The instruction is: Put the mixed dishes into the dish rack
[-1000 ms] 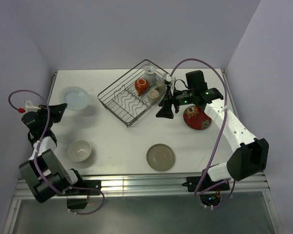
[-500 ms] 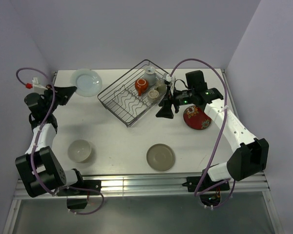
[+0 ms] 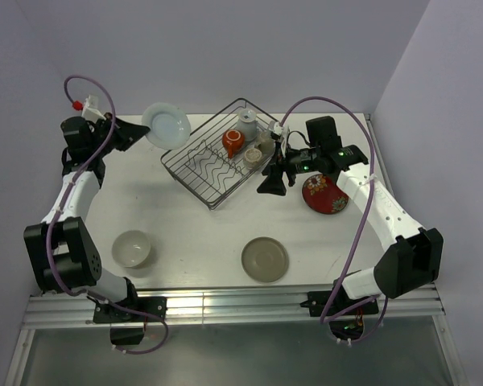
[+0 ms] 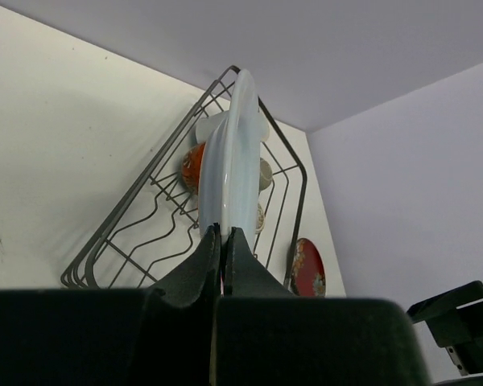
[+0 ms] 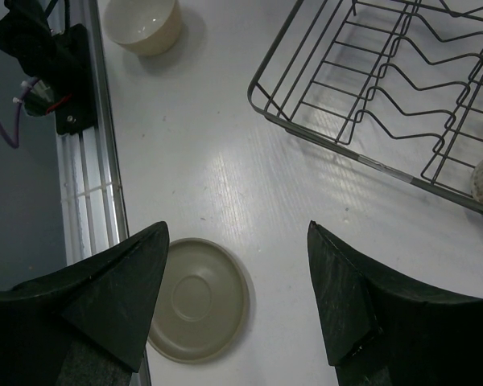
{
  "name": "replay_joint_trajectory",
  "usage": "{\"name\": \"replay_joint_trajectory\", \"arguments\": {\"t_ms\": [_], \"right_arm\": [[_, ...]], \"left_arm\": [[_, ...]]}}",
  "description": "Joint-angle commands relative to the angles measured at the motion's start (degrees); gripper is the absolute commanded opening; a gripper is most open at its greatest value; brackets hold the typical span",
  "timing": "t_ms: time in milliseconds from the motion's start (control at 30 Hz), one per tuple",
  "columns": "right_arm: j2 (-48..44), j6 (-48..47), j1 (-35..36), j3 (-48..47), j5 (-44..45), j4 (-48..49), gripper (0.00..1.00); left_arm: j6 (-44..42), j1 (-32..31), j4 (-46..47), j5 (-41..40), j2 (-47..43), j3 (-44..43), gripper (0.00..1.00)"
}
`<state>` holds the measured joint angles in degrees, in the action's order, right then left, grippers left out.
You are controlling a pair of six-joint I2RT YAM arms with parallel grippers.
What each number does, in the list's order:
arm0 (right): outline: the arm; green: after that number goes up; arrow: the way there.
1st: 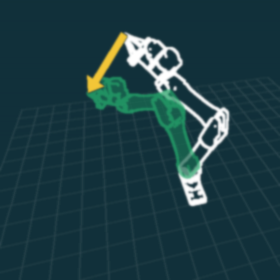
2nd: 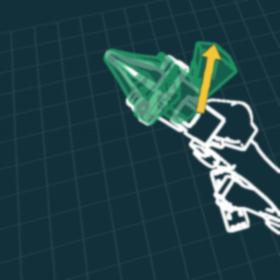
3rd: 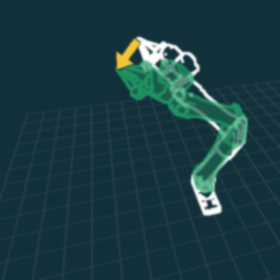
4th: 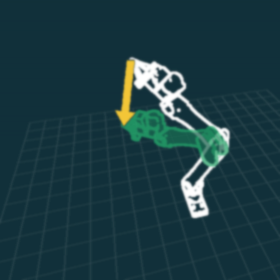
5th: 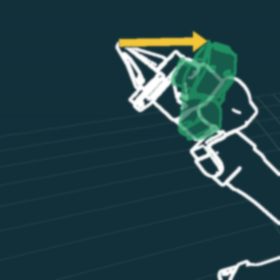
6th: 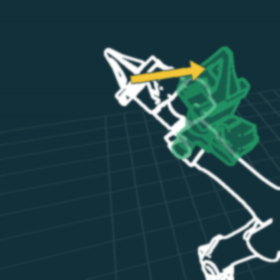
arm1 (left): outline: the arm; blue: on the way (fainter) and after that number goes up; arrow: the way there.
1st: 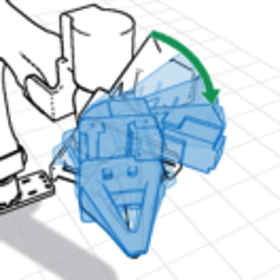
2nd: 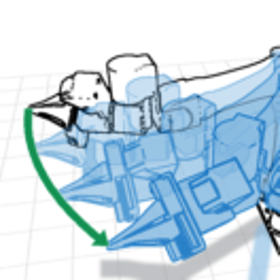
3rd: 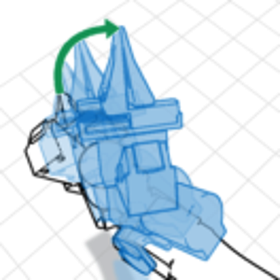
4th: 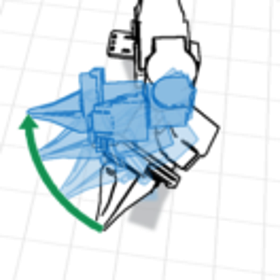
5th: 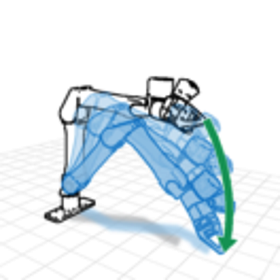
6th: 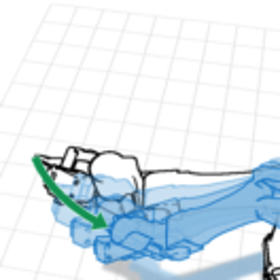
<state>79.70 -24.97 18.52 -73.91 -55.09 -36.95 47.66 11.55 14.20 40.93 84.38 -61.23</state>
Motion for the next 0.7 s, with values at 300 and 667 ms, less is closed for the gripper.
{"name": "replay_joint_trajectory", "arguments": {"t_ms": [300,667], "right_arm": [[-1.83,-1.39,-2.18,0.43,-0.37,-1.19,0.77],[-0.86,-1.84,-2.97,0.17,-0.19,-2.16,0.77]], "left_arm": [[-21.02,-6.19,-14.01,-1.9,9.39,-18.47,0.0],[-33.76,-9.53,-21.04,-2.95,14.58,-24.02,0.0]]}}
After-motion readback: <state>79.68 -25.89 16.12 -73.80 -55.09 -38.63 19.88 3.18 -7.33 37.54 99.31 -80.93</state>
